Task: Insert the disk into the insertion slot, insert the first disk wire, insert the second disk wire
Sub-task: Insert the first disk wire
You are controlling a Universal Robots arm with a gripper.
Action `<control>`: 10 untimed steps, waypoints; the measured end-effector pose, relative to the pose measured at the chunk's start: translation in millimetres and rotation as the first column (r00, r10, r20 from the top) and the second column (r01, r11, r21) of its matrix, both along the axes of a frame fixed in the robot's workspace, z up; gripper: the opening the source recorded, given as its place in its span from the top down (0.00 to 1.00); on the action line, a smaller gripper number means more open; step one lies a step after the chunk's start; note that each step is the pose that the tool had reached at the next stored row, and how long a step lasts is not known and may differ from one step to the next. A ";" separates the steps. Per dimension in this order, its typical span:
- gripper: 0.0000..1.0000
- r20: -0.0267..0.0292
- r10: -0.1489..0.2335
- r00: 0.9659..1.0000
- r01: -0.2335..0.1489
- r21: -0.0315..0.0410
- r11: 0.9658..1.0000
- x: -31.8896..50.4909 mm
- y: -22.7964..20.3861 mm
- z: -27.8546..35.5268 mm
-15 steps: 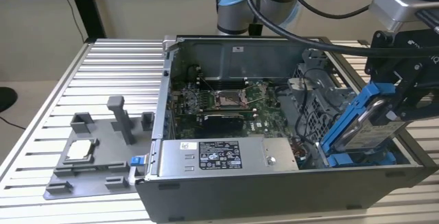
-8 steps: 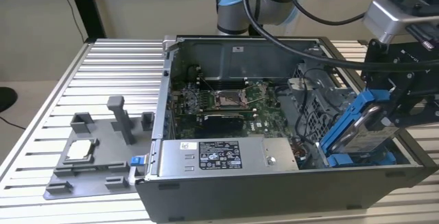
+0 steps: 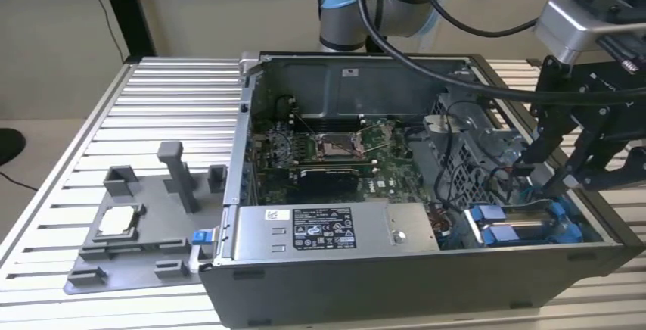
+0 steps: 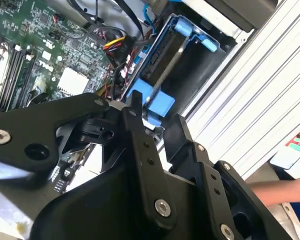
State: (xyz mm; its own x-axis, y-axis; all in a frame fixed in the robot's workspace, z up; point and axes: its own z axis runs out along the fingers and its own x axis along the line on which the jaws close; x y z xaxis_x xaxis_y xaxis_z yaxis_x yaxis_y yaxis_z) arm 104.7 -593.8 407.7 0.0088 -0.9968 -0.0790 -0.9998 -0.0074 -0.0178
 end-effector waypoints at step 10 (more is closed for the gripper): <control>0.00 0.001 0.000 1.000 0.000 0.025 1.000 0.0 12.2 -9.3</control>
